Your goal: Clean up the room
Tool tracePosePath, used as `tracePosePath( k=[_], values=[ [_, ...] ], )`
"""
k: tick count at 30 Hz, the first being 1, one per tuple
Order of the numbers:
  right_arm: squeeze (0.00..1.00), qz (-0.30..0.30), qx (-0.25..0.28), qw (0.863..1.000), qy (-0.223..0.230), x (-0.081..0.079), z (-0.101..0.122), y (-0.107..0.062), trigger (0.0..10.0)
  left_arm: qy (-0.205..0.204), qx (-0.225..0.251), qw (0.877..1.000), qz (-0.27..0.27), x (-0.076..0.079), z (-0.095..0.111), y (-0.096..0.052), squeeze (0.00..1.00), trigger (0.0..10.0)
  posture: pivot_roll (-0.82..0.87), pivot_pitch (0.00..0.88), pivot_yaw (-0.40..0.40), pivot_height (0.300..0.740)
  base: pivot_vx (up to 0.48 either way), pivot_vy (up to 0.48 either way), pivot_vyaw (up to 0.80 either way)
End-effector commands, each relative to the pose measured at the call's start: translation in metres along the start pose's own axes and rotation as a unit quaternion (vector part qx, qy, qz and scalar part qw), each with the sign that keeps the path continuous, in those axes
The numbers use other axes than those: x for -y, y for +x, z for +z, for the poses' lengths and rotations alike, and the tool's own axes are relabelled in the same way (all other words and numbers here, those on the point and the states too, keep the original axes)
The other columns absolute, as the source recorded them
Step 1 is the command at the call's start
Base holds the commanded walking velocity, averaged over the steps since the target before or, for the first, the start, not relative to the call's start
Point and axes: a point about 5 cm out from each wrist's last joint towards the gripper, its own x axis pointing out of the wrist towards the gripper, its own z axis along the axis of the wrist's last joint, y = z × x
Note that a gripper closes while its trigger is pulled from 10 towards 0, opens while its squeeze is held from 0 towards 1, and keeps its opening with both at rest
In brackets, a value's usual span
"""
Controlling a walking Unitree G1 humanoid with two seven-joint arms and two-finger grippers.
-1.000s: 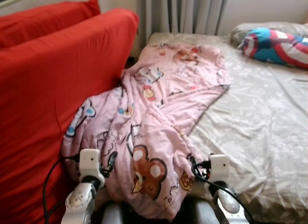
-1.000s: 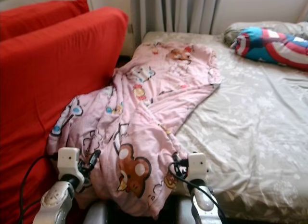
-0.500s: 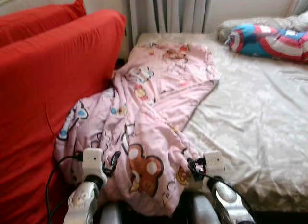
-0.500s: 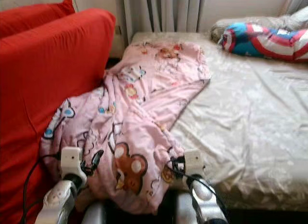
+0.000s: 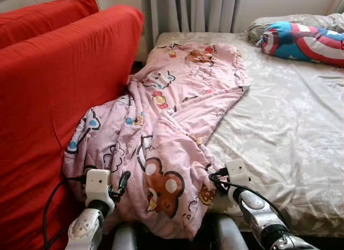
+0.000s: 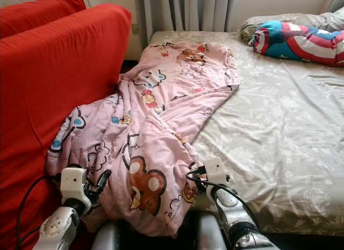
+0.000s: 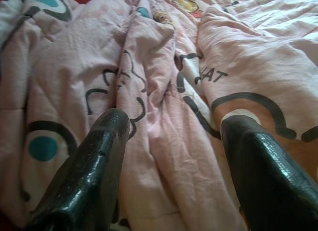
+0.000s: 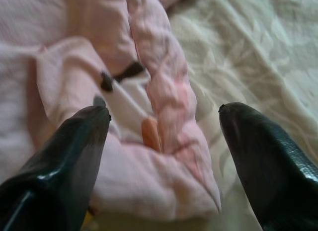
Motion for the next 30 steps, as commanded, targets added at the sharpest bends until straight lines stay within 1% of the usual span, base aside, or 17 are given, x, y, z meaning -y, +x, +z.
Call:
tracePosePath(
  k=[1,3,5,6,9,10,11,12,13,15,16,20,21,23,24,27,30],
  values=[
    [1.00,0.004,0.010,1.000,0.014,0.003,0.006,0.001,10.0,0.004,-0.003,1.000,0.004,-0.006,0.002,-0.003,0.00,10.0,0.01,0.083,0.040,0.578,0.000,0.000,0.00],
    [1.00,0.007,0.021,1.000,0.020,0.005,0.010,0.001,10.0,0.005,-0.004,1.000,0.005,-0.006,0.002,-0.004,0.00,10.0,0.01,0.080,0.042,0.578,0.000,0.000,0.00],
    [1.00,0.024,0.033,0.999,0.034,0.009,0.014,0.000,10.0,0.007,-0.006,1.000,0.006,-0.007,0.002,-0.005,0.00,10.0,0.01,0.074,0.045,0.578,0.000,0.000,0.00],
    [1.00,0.035,0.037,0.998,0.031,0.010,0.015,0.000,10.0,0.007,-0.007,1.000,0.006,-0.008,0.003,-0.005,0.00,10.0,0.01,0.071,0.046,0.578,0.000,0.000,0.00],
    [1.00,0.069,0.027,0.997,-0.002,0.014,0.011,-0.003,10.0,0.008,-0.008,1.000,0.006,-0.008,0.002,-0.004,0.00,10.0,0.01,0.056,0.048,0.578,0.000,0.000,0.00],
    [0.46,0.081,0.024,0.996,-0.014,0.015,0.010,-0.005,10.0,0.008,-0.009,1.000,0.005,-0.008,0.003,-0.003,0.00,10.0,0.01,0.051,0.048,0.578,0.000,0.000,0.00],
    [0.00,0.093,0.018,0.995,-0.029,0.016,0.008,-0.006,10.0,0.008,-0.009,1.000,0.005,-0.008,0.003,-0.003,0.00,10.0,0.01,0.051,0.048,0.578,0.000,0.000,0.00],
    [0.00,0.109,-0.001,0.992,-0.069,0.021,0.003,-0.009,10.0,0.009,-0.009,1.000,0.004,-0.007,0.003,-0.001,0.00,10.0,0.00,0.040,0.048,0.578,0.000,0.000,0.00],
    [0.00,0.112,-0.006,0.991,-0.079,0.023,0.001,-0.010,10.0,0.010,-0.009,1.000,0.003,-0.007,0.003,-0.001,0.00,10.0,0.00,0.040,0.048,0.578,0.000,0.000,0.00],
    [0.00,0.109,-0.020,0.990,-0.085,0.028,-0.002,-0.012,10.0,0.010,-0.010,1.000,0.003,-0.007,0.004,0.001,0.00,10.0,0.00,0.033,0.049,0.578,0.000,0.000,0.00],
    [0.00,0.116,-0.035,0.987,-0.104,0.033,-0.006,-0.014,10.0,0.010,-0.010,1.000,0.002,-0.006,0.004,0.003,0.00,10.0,0.00,0.033,0.049,0.578,0.000,0.000,0.00],
    [0.00,0.131,-0.047,0.984,-0.115,0.036,-0.010,-0.017,10.0,0.012,-0.008,1.000,0.001,-0.006,0.005,0.005,0.00,10.0,0.00,0.036,0.050,0.578,0.000,0.000,0.00],
    [0.00,0.127,-0.053,0.983,-0.124,0.038,-0.012,-0.018,10.0,0.012,-0.007,1.000,0.001,-0.006,0.006,0.006,0.00,10.0,0.00,0.038,0.051,0.578,0.000,0.000,0.00],
    [0.00,0.118,-0.056,0.984,-0.119,0.039,-0.012,-0.018,10.0,0.013,-0.006,1.000,0.001,-0.007,0.007,0.007,0.00,10.0,0.00,0.039,0.051,0.578,0.000,0.000,0.00],
    [0.00,0.126,-0.058,0.984,-0.115,0.037,-0.013,-0.018,10.0,0.013,-0.006,1.000,0.001,-0.007,0.007,0.007,0.00,10.0,0.00,0.041,0.050,0.578,0.000,0.000,0.00],
    [0.00,0.159,-0.067,0.977,-0.124,0.029,-0.016,-0.018,10.0,0.014,-0.005,1.000,0.001,-0.008,0.008,0.007,0.00,10.0,0.01,0.041,0.050,0.578,0.000,0.000,0.00],
    [0.00,0.150,-0.063,0.978,-0.134,0.029,-0.015,-0.017,10.0,0.015,-0.005,1.000,0.001,-0.007,0.008,0.008,0.00,10.0,0.01,0.039,0.050,0.578,0.000,0.000,0.00]
  ],
)
